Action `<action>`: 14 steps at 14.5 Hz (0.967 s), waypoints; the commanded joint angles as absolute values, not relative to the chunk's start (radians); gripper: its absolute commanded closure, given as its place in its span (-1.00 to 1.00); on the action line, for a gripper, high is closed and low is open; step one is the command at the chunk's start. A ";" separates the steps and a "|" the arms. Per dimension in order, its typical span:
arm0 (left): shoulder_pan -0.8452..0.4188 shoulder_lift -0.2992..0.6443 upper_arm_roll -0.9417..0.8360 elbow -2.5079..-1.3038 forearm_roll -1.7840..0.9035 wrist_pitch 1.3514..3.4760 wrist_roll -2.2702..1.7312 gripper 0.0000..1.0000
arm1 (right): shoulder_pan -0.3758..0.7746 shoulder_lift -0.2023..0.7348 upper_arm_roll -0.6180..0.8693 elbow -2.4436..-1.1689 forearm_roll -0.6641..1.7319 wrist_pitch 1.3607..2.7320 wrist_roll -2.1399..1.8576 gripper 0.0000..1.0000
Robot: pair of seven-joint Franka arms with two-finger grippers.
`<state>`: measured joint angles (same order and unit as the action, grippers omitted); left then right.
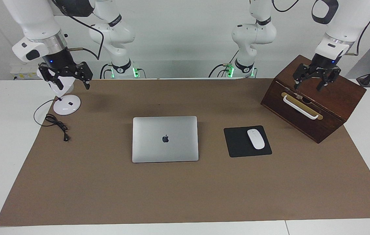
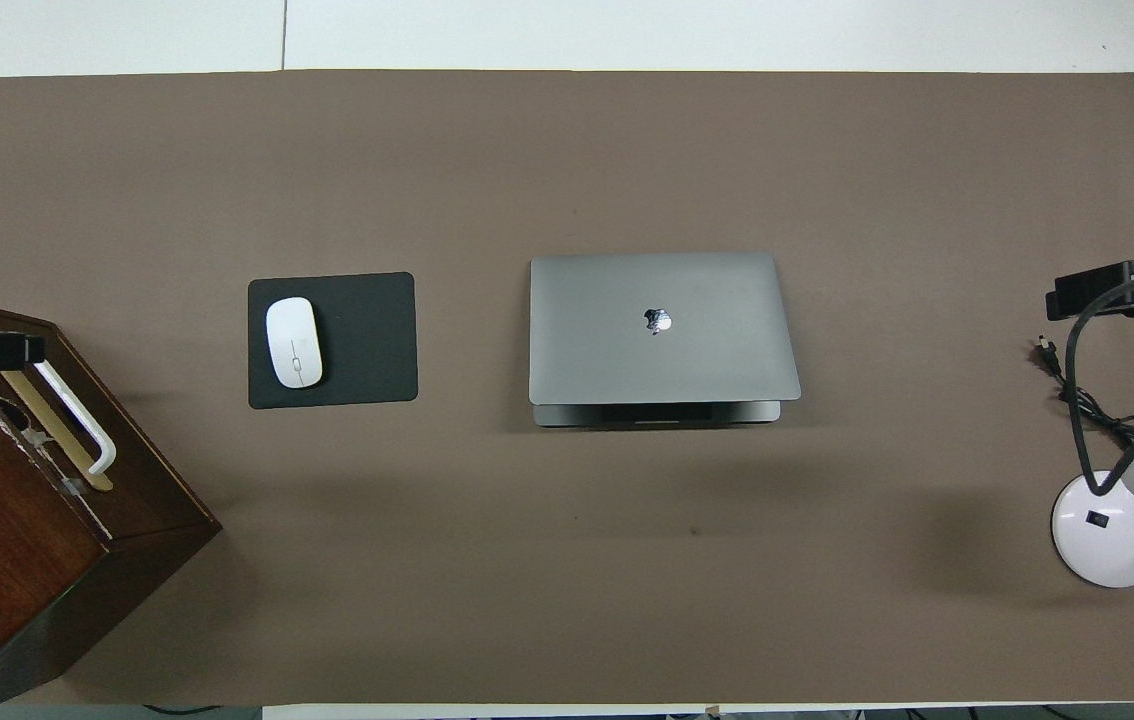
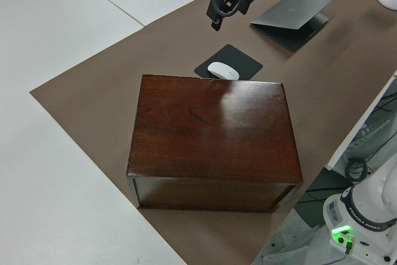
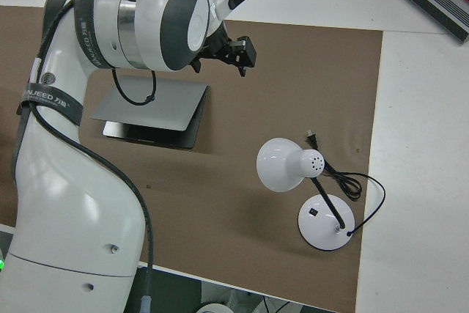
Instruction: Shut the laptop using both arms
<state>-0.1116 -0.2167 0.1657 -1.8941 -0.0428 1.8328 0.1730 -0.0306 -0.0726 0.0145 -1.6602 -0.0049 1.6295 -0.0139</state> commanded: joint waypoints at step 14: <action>-0.107 -0.020 0.156 -1.638 -0.031 1.640 0.126 -1.00 | -0.069 -0.095 0.025 -1.730 -0.023 1.667 -0.044 -1.00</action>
